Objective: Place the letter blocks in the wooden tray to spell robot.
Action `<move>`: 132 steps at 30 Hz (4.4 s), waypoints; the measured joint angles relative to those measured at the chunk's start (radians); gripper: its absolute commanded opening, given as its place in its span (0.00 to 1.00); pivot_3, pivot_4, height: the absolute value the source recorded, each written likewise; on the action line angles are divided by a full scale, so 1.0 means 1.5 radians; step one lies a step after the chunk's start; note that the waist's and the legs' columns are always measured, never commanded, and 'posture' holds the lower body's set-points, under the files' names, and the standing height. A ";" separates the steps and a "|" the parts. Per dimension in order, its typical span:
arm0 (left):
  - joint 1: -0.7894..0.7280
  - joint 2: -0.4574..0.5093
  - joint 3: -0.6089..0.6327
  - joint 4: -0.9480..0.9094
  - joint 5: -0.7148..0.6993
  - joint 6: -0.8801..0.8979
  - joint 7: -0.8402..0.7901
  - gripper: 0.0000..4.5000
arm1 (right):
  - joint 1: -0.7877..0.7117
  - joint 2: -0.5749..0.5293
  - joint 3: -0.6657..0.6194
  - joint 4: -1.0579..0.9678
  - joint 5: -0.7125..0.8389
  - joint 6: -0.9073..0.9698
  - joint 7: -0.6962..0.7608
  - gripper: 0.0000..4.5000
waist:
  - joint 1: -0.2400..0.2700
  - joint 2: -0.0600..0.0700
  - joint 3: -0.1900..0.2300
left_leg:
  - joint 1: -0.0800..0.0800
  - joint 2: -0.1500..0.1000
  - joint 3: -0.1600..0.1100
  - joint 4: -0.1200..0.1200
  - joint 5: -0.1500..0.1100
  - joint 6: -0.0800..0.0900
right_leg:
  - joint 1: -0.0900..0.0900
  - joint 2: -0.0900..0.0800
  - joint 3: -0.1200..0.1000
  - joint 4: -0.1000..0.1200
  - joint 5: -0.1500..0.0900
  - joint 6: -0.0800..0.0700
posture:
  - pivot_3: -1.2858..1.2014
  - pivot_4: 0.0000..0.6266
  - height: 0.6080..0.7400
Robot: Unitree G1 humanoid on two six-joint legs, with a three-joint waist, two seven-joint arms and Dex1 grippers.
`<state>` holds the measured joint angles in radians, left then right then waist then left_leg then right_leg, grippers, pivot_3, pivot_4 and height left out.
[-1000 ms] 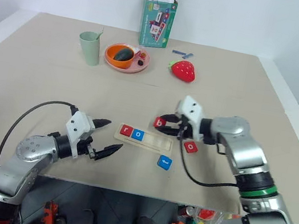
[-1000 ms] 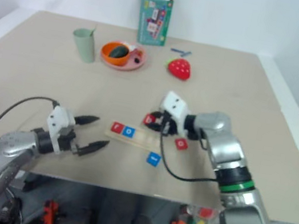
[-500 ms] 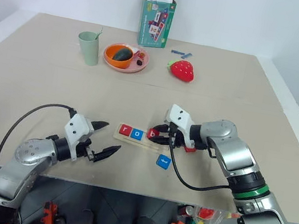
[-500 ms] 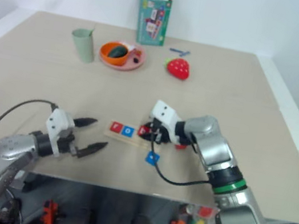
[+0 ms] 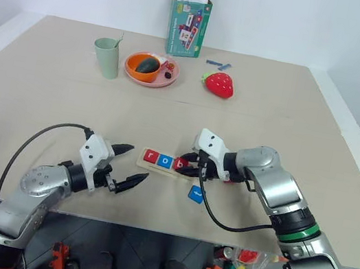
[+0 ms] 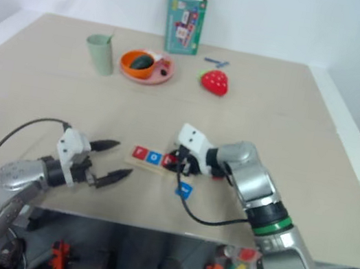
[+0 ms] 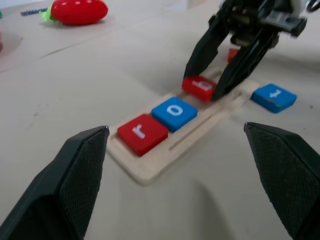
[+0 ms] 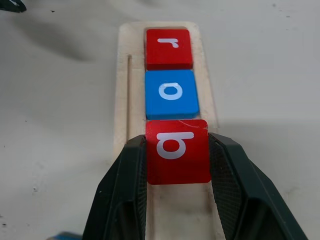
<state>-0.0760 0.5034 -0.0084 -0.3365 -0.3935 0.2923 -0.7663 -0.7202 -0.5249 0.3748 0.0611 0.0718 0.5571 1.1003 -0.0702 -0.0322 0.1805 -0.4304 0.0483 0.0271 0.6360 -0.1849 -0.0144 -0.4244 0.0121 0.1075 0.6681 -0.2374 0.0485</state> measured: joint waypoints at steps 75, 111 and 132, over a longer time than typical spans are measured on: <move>0.004 -0.009 -0.023 0.000 0.014 0.000 0.010 1.00 | -0.020 0.058 0.004 0.078 -0.025 -0.051 -0.013 0.99 | -0.002 0.000 0.000 | 0.001 0.000 0.000 0.000 0.000 0.000 | 0.001 0.000 0.000 0.000 0.001 -0.001 | 0.52 0.24 1.00; -0.061 0.068 -0.088 -0.025 -0.044 0.072 -0.159 1.00 | 0.027 -0.193 -0.123 0.252 0.033 -0.321 0.200 0.99 | -0.006 0.000 0.000 | 0.001 -0.001 0.001 0.000 0.000 0.000 | 0.001 0.000 0.002 0.000 -0.001 -0.001 | 0.52 0.24 1.00; -0.011 0.069 -0.086 -0.078 -0.045 0.087 -0.097 1.00 | -0.075 -0.094 -0.115 0.537 -0.012 -0.558 0.265 0.26 | -0.005 0.001 0.000 | 0.003 0.000 0.001 0.000 0.000 0.000 | 0.003 0.000 0.002 0.000 0.000 -0.001 | 0.52 0.24 1.00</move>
<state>-0.0928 0.6062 -0.1371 -0.4531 -0.4615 0.4232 -0.9120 -0.8331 -0.6660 0.2017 0.8667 0.0533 -0.2806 1.4980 -0.0779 -0.0313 0.1812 -0.4257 0.0476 0.0281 0.6364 -0.1846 -0.0143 -0.4197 0.0122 0.1105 0.6677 -0.2378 0.0466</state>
